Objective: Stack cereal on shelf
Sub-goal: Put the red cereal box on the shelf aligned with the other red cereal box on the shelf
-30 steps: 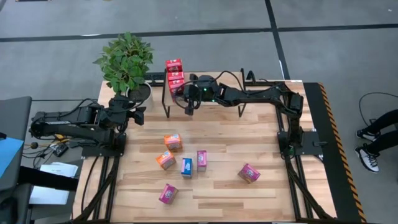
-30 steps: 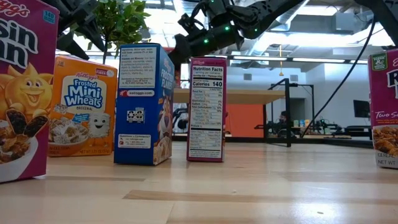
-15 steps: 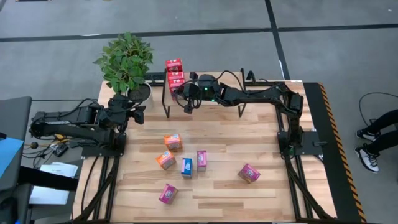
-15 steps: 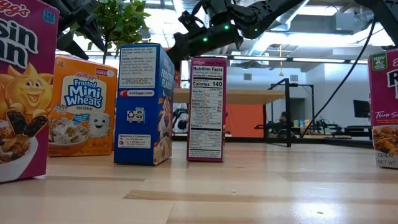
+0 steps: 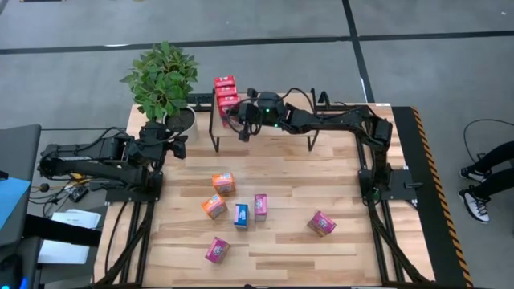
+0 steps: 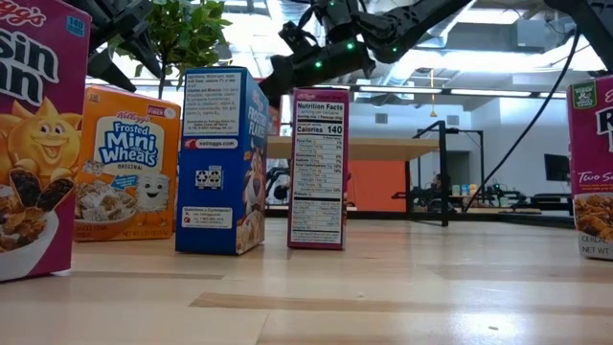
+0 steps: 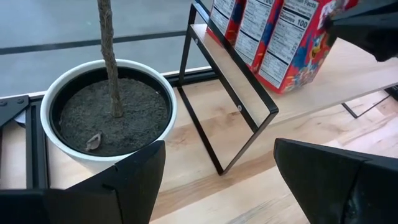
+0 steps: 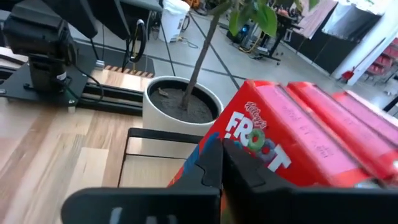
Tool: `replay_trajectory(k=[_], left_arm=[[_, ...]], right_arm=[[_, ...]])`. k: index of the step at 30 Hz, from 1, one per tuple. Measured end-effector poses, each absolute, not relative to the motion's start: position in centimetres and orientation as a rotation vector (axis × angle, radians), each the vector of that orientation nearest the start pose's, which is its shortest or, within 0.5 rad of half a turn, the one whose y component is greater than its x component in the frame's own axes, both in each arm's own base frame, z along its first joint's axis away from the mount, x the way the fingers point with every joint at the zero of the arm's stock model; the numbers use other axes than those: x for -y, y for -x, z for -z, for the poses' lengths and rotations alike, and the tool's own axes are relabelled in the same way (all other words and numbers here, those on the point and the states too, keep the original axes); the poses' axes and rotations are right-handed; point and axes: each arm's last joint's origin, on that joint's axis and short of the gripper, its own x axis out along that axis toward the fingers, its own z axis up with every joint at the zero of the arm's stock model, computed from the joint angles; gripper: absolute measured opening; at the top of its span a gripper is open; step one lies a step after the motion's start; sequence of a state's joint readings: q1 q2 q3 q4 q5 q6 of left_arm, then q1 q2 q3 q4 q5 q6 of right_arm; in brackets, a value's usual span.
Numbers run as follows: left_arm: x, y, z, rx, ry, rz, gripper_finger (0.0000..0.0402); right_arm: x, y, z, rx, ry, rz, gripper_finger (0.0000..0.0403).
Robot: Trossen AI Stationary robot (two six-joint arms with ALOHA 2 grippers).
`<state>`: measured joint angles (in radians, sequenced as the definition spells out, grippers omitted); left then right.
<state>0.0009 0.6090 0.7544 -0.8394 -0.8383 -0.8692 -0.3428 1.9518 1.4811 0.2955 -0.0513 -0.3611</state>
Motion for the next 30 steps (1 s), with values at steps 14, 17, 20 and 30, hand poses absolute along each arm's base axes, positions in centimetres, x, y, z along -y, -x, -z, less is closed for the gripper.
replay_trajectory(k=[14, 17, 20, 30], left_arm=[[-2.2, -10.4, -29.4, -0.251, 0.508, -1.014, 0.0290], [-2.2, -10.4, -29.4, -0.254, 0.503, -1.013, 0.0290], [-2.2, -10.4, -29.4, -0.253, 0.499, -1.017, 0.0290], [-2.2, -10.3, -29.4, -0.243, 0.470, -1.043, 0.0290]], right_arm=[[14.9, -41.3, -30.0, -0.285, 0.342, 0.246, 0.0036], [14.6, -40.3, -30.7, -0.343, 0.330, 0.233, 0.0029], [14.5, -39.2, -31.2, -0.407, 0.320, 0.226, 0.0023], [17.0, -38.3, -28.7, -0.569, 0.252, 0.223, 0.0026]])
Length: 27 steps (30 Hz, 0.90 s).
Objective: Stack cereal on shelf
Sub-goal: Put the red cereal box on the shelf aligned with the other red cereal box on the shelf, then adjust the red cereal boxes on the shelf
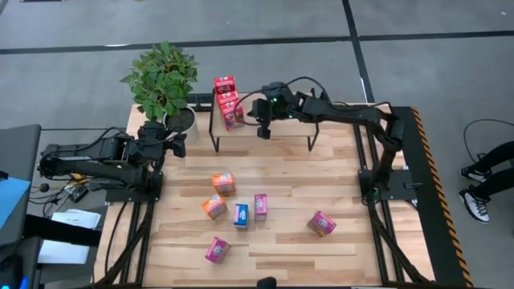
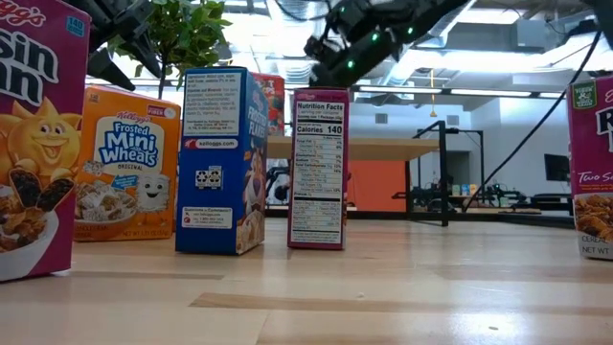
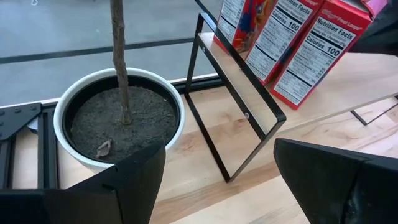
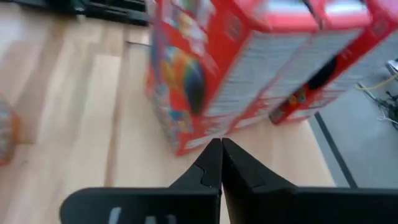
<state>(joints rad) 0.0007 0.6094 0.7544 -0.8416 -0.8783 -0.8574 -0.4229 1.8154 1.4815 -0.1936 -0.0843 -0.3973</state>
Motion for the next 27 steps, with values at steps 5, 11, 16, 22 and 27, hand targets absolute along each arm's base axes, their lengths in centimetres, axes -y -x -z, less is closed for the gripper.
replay_trajectory(k=[5, 11, 16, 22, 27], left_arm=[[-2.2, -10.3, -29.4, -0.242, 0.470, -1.043, 0.0290], [-2.2, -10.3, -29.4, -0.242, 0.472, -1.042, 0.0290], [-2.2, -10.3, -29.4, -0.242, 0.472, -1.043, 0.0290], [-2.2, -10.3, -29.4, -0.241, 0.473, -1.043, 0.0290], [-2.2, -10.3, -29.4, -0.233, 0.487, -1.045, 0.0290]], right_arm=[[17.9, -39.2, -27.2, -0.558, 0.249, 0.239, 0.0027], [17.1, -40.1, -26.0, -0.577, 0.249, 0.203, 0.0028], [15.9, -40.7, -26.0, -0.561, 0.265, 0.170, 0.0028], [15.5, -40.9, -26.2, -0.535, 0.273, 0.157, 0.0028], [16.7, -40.0, -26.2, -0.579, 0.253, 0.181, 0.0028]])
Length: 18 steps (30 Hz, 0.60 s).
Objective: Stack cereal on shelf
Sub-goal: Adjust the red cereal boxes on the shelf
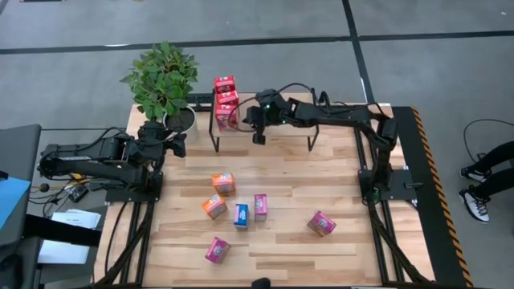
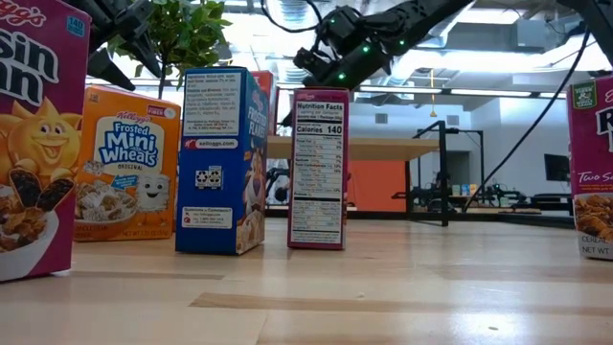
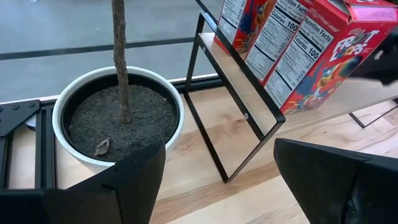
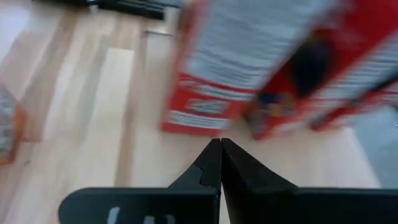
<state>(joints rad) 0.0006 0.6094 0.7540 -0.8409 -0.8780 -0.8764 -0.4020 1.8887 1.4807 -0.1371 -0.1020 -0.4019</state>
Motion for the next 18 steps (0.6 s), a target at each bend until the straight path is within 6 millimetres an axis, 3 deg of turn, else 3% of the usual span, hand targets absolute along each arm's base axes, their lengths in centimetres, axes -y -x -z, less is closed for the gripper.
replay_trajectory(k=[10, 18], left_arm=[[-2.2, -10.3, -29.4, -0.233, 0.487, -1.046, 0.0290], [-2.2, -10.3, -29.4, -0.233, 0.487, -1.046, 0.0290]], right_arm=[[20.7, -38.4, -28.0, -0.467, 0.273, 0.329, 0.0023], [20.7, -38.7, -28.7, -0.383, 0.293, 0.315, 0.0020]])
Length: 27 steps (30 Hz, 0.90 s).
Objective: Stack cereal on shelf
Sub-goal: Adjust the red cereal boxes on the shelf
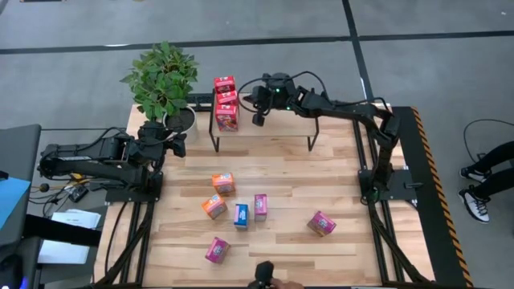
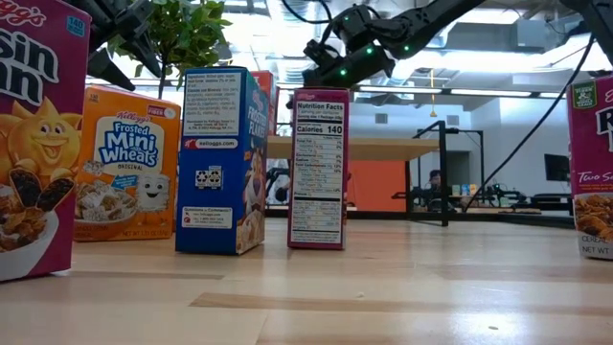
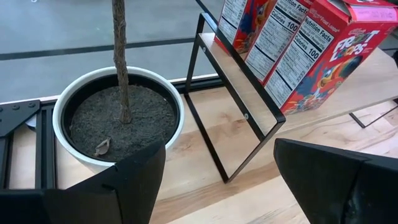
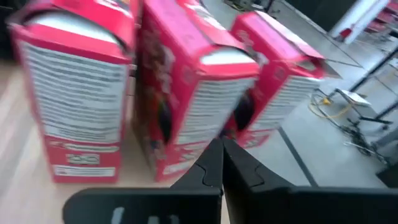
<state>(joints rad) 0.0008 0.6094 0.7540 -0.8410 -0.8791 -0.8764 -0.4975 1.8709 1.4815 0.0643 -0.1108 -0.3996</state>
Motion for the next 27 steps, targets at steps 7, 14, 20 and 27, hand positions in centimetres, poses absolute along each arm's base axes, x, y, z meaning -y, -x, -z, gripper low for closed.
replay_trajectory(k=[7, 14, 20, 27], left_arm=[[-2.3, -10.3, -29.4, -0.228, 0.472, -1.066, 0.0290], [-2.3, -10.2, -29.4, -0.222, 0.466, -1.076, 0.0290], [-2.3, -10.3, -29.4, -0.228, 0.472, -1.067, 0.0290], [-2.3, -10.3, -29.4, -0.229, 0.475, -1.064, 0.0290]], right_arm=[[19.5, -39.3, -28.8, -0.373, 0.330, 0.260, 0.0031], [19.0, -39.6, -29.0, -0.345, 0.355, 0.213, 0.0016], [19.9, -39.0, -28.6, -0.388, 0.335, 0.245, 0.0028], [21.3, -38.5, -29.1, -0.342, 0.345, 0.287, 0.0022]])
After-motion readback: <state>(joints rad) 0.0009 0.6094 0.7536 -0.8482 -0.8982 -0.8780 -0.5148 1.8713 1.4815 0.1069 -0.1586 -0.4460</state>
